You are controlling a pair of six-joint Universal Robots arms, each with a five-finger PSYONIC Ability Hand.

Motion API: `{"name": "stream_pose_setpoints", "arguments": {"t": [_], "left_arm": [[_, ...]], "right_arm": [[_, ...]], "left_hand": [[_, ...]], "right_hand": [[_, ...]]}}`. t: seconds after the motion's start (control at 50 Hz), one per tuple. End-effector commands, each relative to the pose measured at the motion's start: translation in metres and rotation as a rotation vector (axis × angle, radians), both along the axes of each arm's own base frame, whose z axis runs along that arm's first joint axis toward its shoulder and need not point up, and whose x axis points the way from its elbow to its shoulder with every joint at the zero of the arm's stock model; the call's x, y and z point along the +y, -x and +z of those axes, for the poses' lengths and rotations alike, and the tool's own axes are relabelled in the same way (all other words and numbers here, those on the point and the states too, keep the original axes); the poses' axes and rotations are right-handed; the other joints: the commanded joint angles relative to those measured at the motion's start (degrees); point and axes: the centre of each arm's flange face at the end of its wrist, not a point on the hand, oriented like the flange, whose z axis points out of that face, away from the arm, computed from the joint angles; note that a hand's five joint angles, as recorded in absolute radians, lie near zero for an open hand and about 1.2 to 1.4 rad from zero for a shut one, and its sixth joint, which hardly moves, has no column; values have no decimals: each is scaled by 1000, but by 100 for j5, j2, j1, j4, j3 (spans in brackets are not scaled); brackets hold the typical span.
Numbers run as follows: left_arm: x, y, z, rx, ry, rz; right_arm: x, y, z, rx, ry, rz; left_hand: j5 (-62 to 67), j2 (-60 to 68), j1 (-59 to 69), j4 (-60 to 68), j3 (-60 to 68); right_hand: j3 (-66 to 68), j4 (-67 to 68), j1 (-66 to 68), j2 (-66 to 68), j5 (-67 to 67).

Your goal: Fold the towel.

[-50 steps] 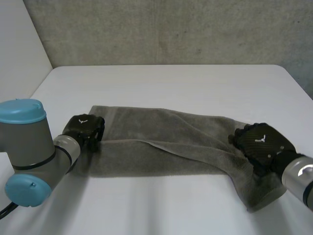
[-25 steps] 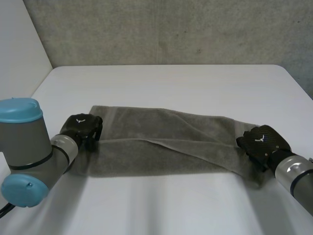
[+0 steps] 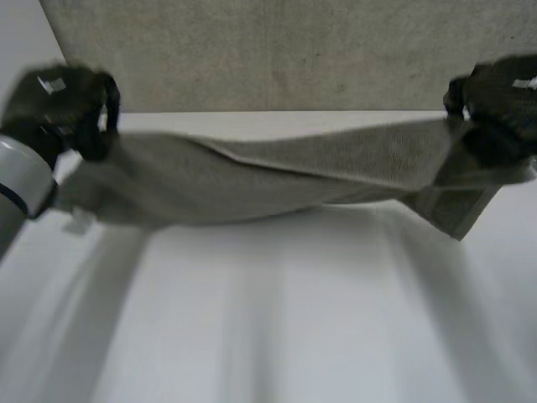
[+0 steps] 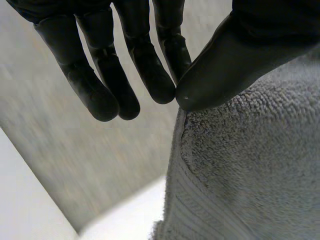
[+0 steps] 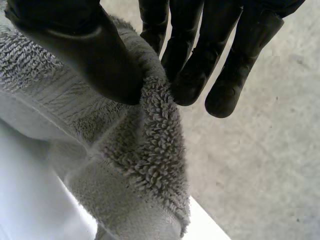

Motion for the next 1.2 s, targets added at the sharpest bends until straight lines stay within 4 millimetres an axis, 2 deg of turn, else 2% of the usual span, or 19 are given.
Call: {"name": "stream_pose_setpoints", "arguments": {"t": [0.02,0.06,0.1,0.12,0.16,0.26,0.34,0.44,0.48,0.5,0.52,0.54,0.56,0.58,0.64,0.7,0.92,1.08,1.2], "left_arm": [[8,1,35,6,14,-12],[-3,4,16,-28,-80,-11],[-24,12,-27,-93,-259,-15],[-24,12,-27,-93,-260,-15],[-36,22,-56,-147,-365,-27],[-64,40,-84,-217,-394,-43],[-85,49,-86,-243,-346,-32],[-116,60,-50,-194,-172,-15],[-126,64,-3,-99,1,20],[-126,64,-3,-99,1,20],[-126,67,23,-23,104,47],[-126,67,24,-22,105,47],[-124,68,45,61,193,74],[-120,62,71,150,281,106],[-108,54,100,253,384,118],[-105,53,97,248,376,110],[-82,50,-29,38,6,25],[-17,30,-139,-149,-276,-65],[10,21,-166,-255,-314,-88]], "right_arm": [[-16,3,3,86,-160,20],[-26,1,-9,136,-187,25],[-41,-4,-35,236,-238,31],[-41,-4,-35,236,-238,31],[-55,-14,-70,323,-324,13],[-69,-36,-105,429,-359,-5],[-88,-52,-107,419,-283,-16],[-122,-73,-75,298,2,-49],[-140,-82,-44,133,231,-91],[-140,-83,-44,132,232,-91],[-140,-86,-22,44,359,-100],[-133,-86,3,-38,483,-107],[-133,-86,3,-39,485,-108],[-124,-83,27,-101,588,-113],[-112,-78,36,-122,627,-115],[-110,-76,19,-82,536,-104],[-91,-74,-55,60,199,-3],[-53,-52,-153,161,-125,63],[-39,-35,-184,190,-235,45]], "left_hand": [[-1474,-649,-131,-665,-895],[-1474,-649,-131,-665,-895],[-1474,-649,-131,-665,-895],[-1474,-649,-131,-665,-895],[-1474,-649,-131,-665,-895],[-1474,-649,-131,-665,-895],[-1474,-649,-131,-665,-895],[-1474,-649,-131,-665,-895],[-1474,-649,-131,-665,-895],[-1474,-649,-131,-665,-895],[-1474,-649,-131,-665,-895],[-1474,-649,-131,-665,-895],[-1474,-649,-131,-665,-895],[-1474,-649,-131,-665,-895],[-1474,-649,-131,-665,-895],[-1474,-649,-131,-665,-895],[-1474,-649,-131,-665,-895],[-1474,-649,-131,-665,-895],[-1474,-649,-131,-665,-895]], "right_hand": [[408,364,441,540,409],[408,364,441,540,409],[408,364,441,540,409],[408,364,441,540,409],[408,364,441,540,409],[408,364,441,540,409],[408,364,441,540,409],[408,364,441,540,409],[408,364,441,540,409],[408,364,441,540,409],[408,364,441,540,409],[408,364,441,540,409],[408,364,441,540,409],[408,364,441,540,409],[408,364,441,540,409],[408,364,441,540,409],[408,364,441,540,409],[408,364,441,540,409],[408,364,441,540,409]]}}
